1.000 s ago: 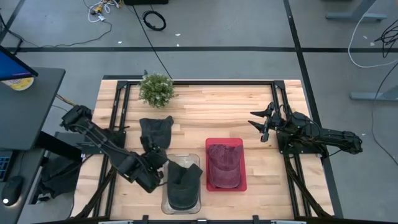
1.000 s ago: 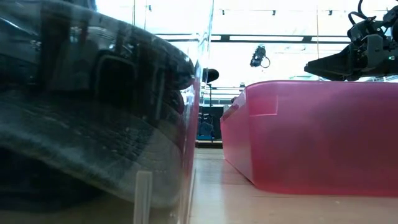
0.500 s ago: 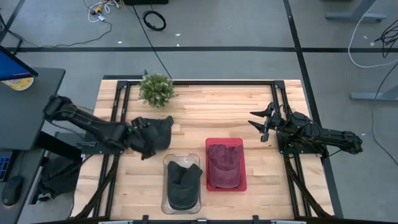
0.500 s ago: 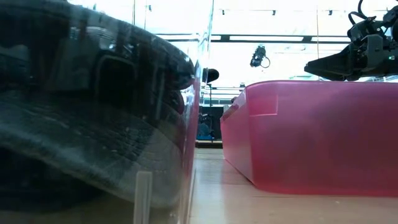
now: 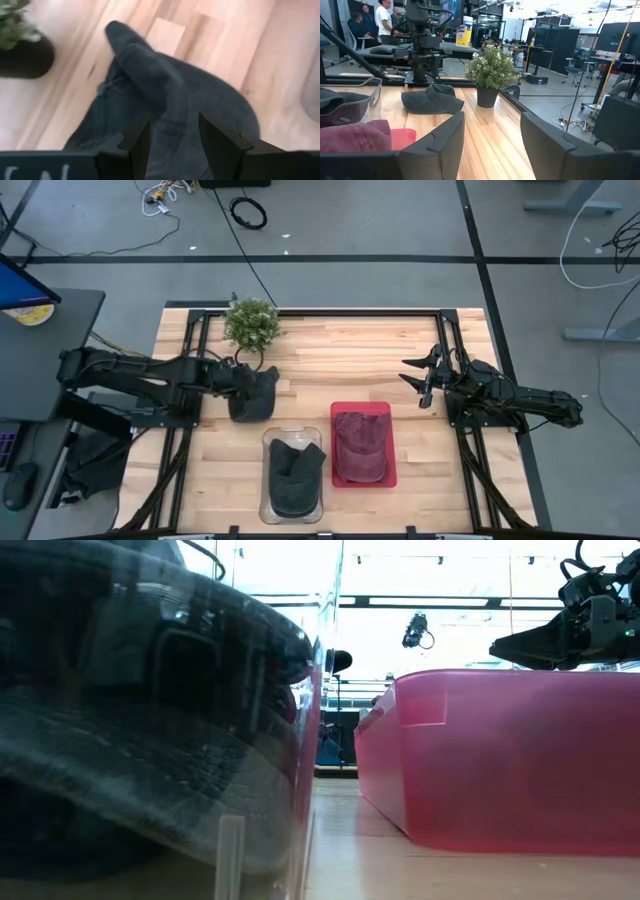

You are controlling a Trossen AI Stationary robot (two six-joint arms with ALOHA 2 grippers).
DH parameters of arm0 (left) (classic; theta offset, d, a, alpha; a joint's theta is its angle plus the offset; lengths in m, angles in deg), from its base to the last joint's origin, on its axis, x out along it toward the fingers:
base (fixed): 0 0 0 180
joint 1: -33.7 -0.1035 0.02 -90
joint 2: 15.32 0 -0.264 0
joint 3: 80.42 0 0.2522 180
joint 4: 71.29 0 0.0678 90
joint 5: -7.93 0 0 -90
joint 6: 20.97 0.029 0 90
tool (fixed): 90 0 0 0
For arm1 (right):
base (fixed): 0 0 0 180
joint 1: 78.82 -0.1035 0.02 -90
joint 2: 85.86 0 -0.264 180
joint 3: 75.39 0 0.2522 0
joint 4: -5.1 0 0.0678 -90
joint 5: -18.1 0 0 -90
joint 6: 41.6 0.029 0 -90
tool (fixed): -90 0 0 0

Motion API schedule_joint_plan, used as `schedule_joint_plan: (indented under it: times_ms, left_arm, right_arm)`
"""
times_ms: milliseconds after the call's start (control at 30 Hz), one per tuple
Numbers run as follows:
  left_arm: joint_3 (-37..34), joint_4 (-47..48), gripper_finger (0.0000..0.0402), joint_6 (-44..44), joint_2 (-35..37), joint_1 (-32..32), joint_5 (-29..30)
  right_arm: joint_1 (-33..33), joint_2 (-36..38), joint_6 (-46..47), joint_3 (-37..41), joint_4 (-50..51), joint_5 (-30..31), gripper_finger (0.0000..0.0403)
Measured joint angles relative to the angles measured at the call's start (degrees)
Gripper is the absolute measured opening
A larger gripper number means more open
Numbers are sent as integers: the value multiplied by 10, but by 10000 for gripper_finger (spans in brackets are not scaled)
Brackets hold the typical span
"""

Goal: Pick & Place hat
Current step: Put the black cap into the transparent bin

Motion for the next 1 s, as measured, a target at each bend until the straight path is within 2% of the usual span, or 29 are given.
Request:
schedule_joint_plan:
  times_ms: [267,500,900,1000]
  left_arm:
    - [-2,-2,167,25,0,-58,-54]
    - [-2,1,167,12,-14,-59,-63]
    - [-2,-8,167,25,-100,-59,-72]
    - [-2,-14,161,33,-118,-59,-104]
  right_arm:
    - [0,0,0,0,0,0,199]
    - [0,0,0,0,0,0,199]
    - [0,0,0,0,0,0,199]
    - [0,0,0,0,0,0,199]
